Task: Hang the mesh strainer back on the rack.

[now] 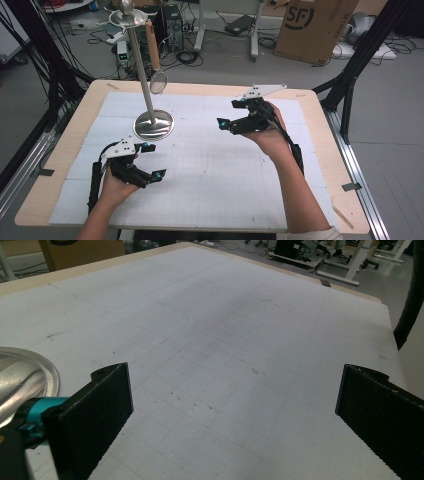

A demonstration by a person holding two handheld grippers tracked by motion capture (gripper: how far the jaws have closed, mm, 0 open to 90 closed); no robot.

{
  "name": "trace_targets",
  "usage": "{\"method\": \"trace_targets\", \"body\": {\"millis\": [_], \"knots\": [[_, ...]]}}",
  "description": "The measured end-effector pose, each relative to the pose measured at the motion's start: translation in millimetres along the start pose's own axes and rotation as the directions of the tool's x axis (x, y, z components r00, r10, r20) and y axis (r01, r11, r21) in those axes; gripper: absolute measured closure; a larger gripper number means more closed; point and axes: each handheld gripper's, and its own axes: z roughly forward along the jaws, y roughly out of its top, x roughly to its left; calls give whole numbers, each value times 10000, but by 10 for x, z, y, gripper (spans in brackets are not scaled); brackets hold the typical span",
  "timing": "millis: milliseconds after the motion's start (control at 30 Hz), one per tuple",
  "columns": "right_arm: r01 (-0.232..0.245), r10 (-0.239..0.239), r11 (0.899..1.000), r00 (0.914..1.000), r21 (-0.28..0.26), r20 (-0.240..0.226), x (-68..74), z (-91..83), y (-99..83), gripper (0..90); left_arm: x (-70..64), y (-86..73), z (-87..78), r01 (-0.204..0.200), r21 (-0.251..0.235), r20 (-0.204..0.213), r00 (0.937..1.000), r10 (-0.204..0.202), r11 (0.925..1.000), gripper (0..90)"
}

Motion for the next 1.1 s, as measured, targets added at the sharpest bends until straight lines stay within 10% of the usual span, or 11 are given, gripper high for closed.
{"method": "trace_targets", "body": {"millis": [1100], "knots": [[-885, 887, 9960, 9959, -113, 202, 48, -215, -827, 144, -10, 3, -7, -34, -8, -4, 10000, 34, 10000, 24]]}}
